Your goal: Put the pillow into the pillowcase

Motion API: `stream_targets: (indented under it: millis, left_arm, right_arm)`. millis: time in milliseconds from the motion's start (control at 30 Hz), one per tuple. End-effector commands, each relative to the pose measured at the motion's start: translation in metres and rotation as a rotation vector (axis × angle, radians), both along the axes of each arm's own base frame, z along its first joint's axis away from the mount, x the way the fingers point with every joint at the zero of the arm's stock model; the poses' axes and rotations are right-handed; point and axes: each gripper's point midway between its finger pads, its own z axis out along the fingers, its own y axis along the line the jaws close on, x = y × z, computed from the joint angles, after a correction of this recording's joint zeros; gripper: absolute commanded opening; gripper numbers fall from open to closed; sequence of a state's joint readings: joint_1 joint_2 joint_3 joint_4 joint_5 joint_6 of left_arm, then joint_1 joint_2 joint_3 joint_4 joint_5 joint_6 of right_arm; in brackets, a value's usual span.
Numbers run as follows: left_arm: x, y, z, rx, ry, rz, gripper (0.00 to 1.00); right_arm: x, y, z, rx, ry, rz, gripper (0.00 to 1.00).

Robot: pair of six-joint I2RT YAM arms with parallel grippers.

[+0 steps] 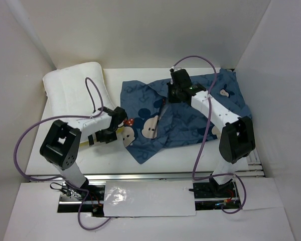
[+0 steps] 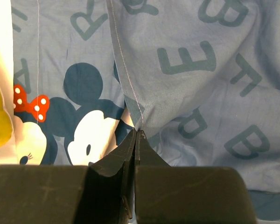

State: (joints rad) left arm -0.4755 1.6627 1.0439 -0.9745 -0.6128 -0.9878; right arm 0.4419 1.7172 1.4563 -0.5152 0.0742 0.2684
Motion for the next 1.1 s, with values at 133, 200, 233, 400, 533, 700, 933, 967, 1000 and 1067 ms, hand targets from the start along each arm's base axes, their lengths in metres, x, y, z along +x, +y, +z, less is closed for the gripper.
stream_targets:
  millis: [133,200,233,400,533,700,933,967,1000,1067]
  left_arm:
    - [0.021,-0.008,0.037,0.054,-0.155,-0.055,1.0]
    - [0.028,-0.019,0.047,-0.042,-0.232,-0.113,1.0]
    - [0.029,-0.023,0.048,-0.113,-0.228,-0.143,1.0]
    - [0.053,-0.031,0.107,-0.367,-0.536,-0.244,1.0]
    - [0.066,0.036,0.114,-0.246,-0.604,-0.047,1.0]
    - [0.098,0.033,0.068,-0.428,-0.577,-0.156,1.0]
    - [0.092,0.048,-0.005,-0.488,-0.319,-0.088,0.05]
    - [0.096,0.045,0.0,-0.502,-0.332,-0.097,0.0]
    - [0.1,0.044,0.004,-0.507,-0.337,-0.118,0.0]
    - [0.113,0.031,0.03,-0.565,-0.439,-0.191,0.0]
  right_arm:
    - [0.004,0.0,0.014,-0.014,-0.057,0.002,0.0]
    - [0.004,0.0,0.014,-0.014,-0.057,0.002,0.0]
    - [0.004,0.0,0.014,-0.014,-0.057,0.002,0.0]
    - [0.004,-0.001,0.017,-0.009,-0.054,0.012,0.0]
    - [0.009,-0.005,0.014,0.0,-0.05,0.005,0.0]
    - [0.009,-0.004,0.01,0.003,-0.038,0.013,0.0]
    - [0.009,-0.005,0.012,0.02,-0.041,0.018,0.0]
    - [0.008,-0.005,0.016,0.024,-0.049,0.018,0.0]
    - [0.01,-0.004,0.017,0.027,-0.058,0.018,0.0]
    - [0.009,-0.003,0.017,0.027,-0.058,0.031,0.0]
